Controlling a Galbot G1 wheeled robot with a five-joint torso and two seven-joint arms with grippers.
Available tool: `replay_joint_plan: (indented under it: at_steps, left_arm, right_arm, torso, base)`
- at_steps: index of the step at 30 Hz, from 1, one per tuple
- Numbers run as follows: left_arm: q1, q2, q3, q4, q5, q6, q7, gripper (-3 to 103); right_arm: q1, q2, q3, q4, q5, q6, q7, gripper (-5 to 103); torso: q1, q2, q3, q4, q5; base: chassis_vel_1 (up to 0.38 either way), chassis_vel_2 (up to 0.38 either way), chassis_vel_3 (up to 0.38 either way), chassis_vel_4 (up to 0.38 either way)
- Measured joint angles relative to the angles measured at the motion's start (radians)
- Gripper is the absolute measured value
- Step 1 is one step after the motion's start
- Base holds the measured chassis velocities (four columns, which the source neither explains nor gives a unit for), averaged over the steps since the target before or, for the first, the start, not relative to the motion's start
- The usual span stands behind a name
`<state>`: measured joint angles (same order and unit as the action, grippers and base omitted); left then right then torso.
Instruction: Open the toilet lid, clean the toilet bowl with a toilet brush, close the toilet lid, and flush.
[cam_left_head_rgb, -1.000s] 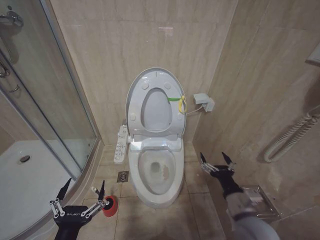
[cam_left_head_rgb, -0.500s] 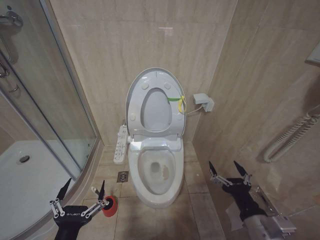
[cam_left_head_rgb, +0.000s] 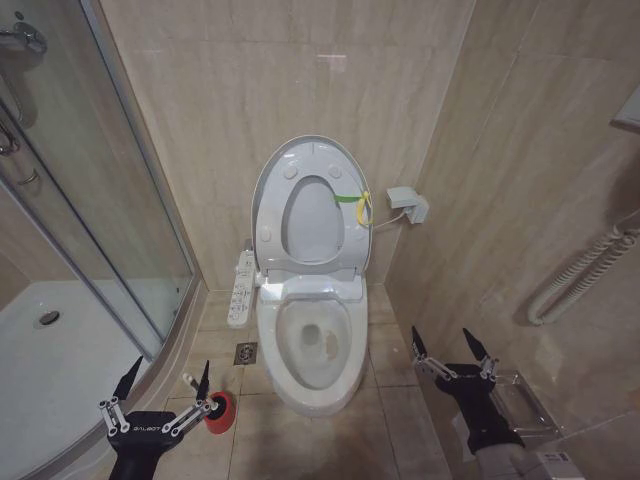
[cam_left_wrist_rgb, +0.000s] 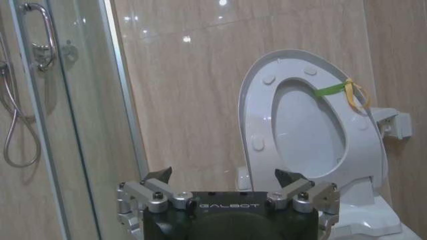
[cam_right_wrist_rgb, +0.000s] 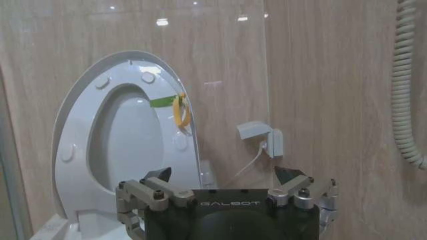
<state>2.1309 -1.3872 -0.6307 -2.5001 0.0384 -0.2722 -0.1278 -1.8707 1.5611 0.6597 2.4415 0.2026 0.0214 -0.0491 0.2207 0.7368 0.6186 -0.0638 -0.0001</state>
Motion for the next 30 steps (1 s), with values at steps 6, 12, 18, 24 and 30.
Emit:
replay_joint_plan:
  at_steps: [6, 12, 18, 24, 30]
  left_arm:
    - [0.0, 0.0, 0.0, 0.0, 0.0, 0.0, 0.0, 100]
    - [0.0, 0.0, 0.0, 0.0, 0.0, 0.0, 0.0, 100]
    - [0.0, 0.0, 0.0, 0.0, 0.0, 0.0, 0.0, 100]
    - [0.0, 0.0, 0.0, 0.0, 0.0, 0.0, 0.0, 100]
    - [0.0, 0.0, 0.0, 0.0, 0.0, 0.0, 0.0, 100]
  right_arm:
    - [-0.008, 0.009, -0.006, 0.008, 0.009, 0.019, 0.001, 100]
    - [-0.007, 0.022, -0.036, -0.004, -0.012, 0.041, -0.006, 100]
    - [-0.009, 0.022, -0.04, -0.011, -0.029, 0.041, -0.004, 100]
    - [-0.009, 0.023, -0.04, -0.012, -0.031, 0.041, -0.003, 100]
    - [-0.009, 0.022, -0.04, -0.013, -0.031, 0.041, -0.002, 100]
  torso:
    - [0.0, 0.0, 0.0, -0.0001, 0.0]
    - [0.0, 0.0, 0.0, 0.0, 0.0]
    - [0.0, 0.0, 0.0, -0.0001, 0.0001]
    - [0.0, 0.0, 0.0, -0.0001, 0.0001]
    - [0.0, 0.0, 0.0, -0.0001, 0.0001]
  base:
    - [0.0, 0.0, 0.0, 0.0]
    - [0.0, 0.0, 0.0, 0.0]
    - [0.0, 0.0, 0.0, 0.0]
    - [0.0, 0.0, 0.0, 0.0]
    - [0.0, 0.0, 0.0, 0.0]
